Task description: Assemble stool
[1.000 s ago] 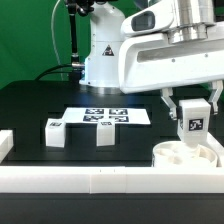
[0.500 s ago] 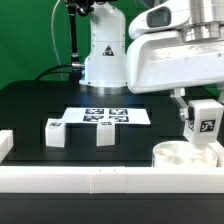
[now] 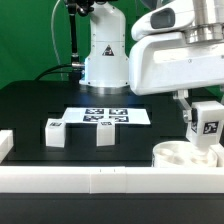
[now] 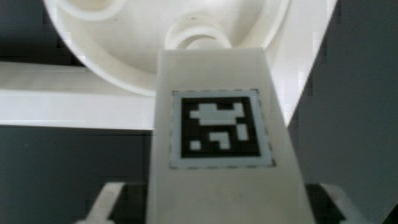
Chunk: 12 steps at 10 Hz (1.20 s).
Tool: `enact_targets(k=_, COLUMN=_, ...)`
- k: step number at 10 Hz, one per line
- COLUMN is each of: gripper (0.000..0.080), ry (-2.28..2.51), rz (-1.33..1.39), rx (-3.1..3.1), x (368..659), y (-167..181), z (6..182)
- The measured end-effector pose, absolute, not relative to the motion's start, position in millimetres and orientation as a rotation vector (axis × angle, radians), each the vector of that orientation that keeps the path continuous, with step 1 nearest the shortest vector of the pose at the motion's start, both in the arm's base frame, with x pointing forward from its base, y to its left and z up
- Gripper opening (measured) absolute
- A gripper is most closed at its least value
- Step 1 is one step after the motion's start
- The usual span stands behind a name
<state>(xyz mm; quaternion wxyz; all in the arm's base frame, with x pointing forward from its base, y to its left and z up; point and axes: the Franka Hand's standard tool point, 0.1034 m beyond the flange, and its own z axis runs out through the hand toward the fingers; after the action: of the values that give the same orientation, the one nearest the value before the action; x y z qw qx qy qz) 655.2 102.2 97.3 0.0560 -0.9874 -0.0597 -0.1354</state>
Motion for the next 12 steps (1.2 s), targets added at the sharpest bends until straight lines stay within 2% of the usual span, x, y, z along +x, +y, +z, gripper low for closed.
enact_targets(k=12, gripper=0.0338, ry=-0.191, rz=-0.452, rx=-2.994, x=654, y=101, z=80.8)
